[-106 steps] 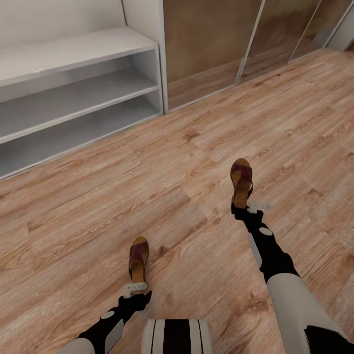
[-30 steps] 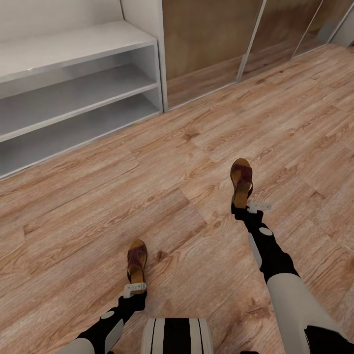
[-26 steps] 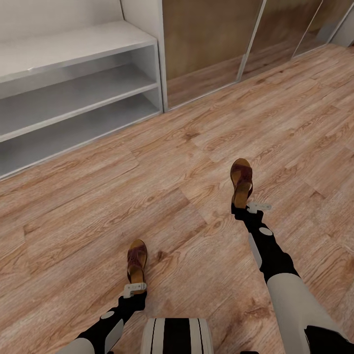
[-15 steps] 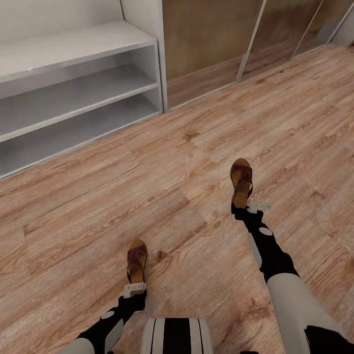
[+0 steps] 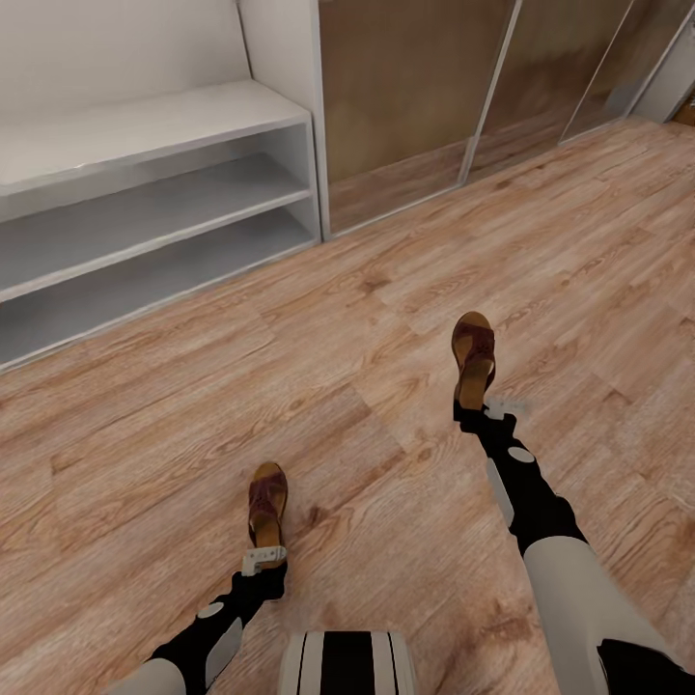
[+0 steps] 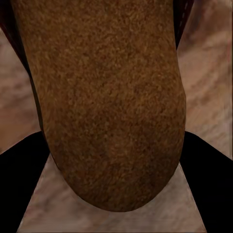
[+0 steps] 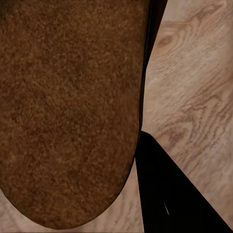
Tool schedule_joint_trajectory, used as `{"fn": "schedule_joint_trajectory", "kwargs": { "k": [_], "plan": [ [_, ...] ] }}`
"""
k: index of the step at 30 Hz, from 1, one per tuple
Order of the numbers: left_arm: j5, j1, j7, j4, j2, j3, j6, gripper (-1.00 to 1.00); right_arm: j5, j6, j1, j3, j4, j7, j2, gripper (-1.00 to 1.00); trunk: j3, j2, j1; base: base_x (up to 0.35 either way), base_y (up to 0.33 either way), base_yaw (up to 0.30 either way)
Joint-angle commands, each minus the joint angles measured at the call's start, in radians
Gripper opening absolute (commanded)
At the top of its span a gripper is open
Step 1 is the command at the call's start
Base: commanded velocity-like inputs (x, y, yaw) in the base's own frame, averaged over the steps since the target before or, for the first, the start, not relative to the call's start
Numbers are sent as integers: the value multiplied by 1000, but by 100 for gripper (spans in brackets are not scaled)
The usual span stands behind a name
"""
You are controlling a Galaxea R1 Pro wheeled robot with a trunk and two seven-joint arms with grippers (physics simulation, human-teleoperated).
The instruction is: Pick up the two gym shoes and the two sandals from the corridor floor and place them onto the hallstand (shoe rack) in the corridor, making sure they are on the rack and not on the floor. Arrange them so the two gym shoes are next to each other and the two sandals are next to each other.
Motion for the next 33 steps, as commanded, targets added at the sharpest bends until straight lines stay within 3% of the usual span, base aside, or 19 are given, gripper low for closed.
{"fn": "schedule_joint_trajectory", "kwargs": {
  "k": [1,5,9,13,15,18,19,23,33],
  "plan": [
    [9,0,-3,-50,15,-5,1,-100,4,4,0,-1,-2,-2,0,-100,3,0,-1,0,0,0],
    [9,-1,-3,-122,30,-4,4,-100,6,26,0,2,-15,-2,0,-100,19,1,-2,0,0,0],
    [9,-1,-3,-231,33,-4,22,-100,8,115,0,4,-31,-2,0,-100,34,2,-4,0,0,0],
    [11,-1,-4,-372,31,-4,124,-100,8,221,0,2,-103,-2,0,-100,50,3,-6,0,0,0],
    [12,-1,-4,-450,29,-4,155,-100,5,315,0,1,-158,-2,0,-100,58,3,-7,0,0,0],
    [12,-1,-4,-499,28,-4,166,-100,5,345,0,-1,-183,-2,0,-100,69,4,-8,0,0,0],
    [13,-1,-3,-539,29,0,219,-100,5,358,0,-1,-203,-2,0,-100,73,4,-9,0,0,0],
    [11,-1,-3,-545,27,-4,267,-100,2,359,4,0,-202,-3,1,-100,91,5,-10,0,0,0],
    [12,-1,-3,-545,26,-4,271,-100,1,358,5,0,-202,-3,2,-100,146,8,-15,0,0,0]
  ]
}}
